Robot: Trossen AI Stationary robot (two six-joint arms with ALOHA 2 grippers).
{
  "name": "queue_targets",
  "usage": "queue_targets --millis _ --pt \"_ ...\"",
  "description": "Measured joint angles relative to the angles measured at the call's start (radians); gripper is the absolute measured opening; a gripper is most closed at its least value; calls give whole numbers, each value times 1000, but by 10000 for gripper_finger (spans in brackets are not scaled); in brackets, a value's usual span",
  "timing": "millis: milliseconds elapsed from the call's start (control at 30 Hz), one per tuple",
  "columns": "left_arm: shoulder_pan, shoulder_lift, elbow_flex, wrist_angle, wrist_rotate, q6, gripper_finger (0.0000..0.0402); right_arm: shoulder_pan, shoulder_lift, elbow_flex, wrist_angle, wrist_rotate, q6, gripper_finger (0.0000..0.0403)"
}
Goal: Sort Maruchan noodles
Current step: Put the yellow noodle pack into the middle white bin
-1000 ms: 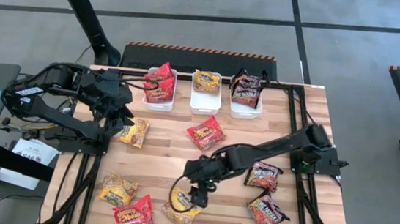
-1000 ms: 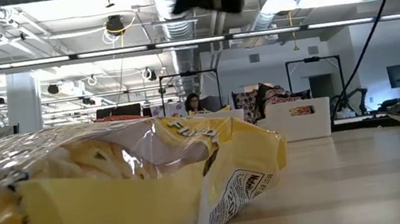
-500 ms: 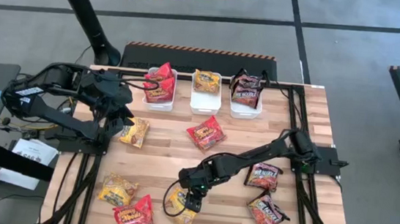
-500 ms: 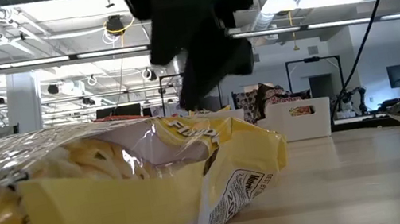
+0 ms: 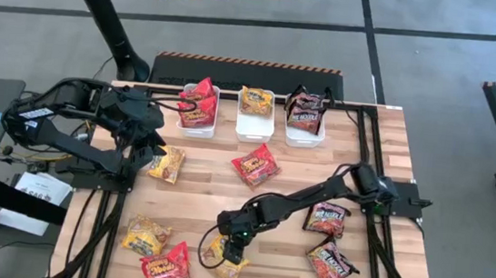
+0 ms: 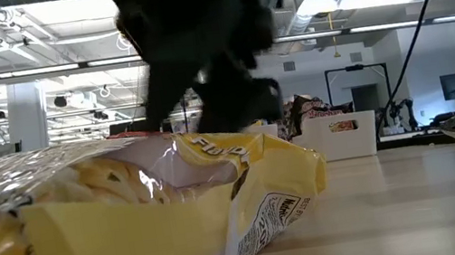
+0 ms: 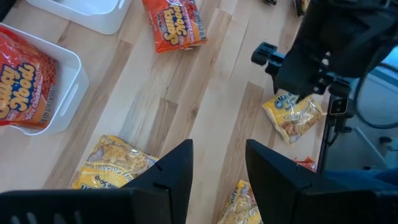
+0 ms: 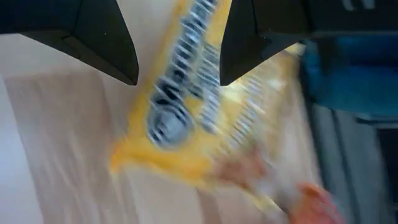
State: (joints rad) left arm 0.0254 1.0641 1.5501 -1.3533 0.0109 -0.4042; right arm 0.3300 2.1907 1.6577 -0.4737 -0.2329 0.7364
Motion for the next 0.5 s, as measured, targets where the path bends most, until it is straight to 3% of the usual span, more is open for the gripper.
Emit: queue_targets --millis 367,500 --pt "0 1 0 1 -1 -2 132 -6 42 0 23 -12 27 248" --pt "0 2 0 2 -15 -6 132 -6 42 0 25 -28 27 214"
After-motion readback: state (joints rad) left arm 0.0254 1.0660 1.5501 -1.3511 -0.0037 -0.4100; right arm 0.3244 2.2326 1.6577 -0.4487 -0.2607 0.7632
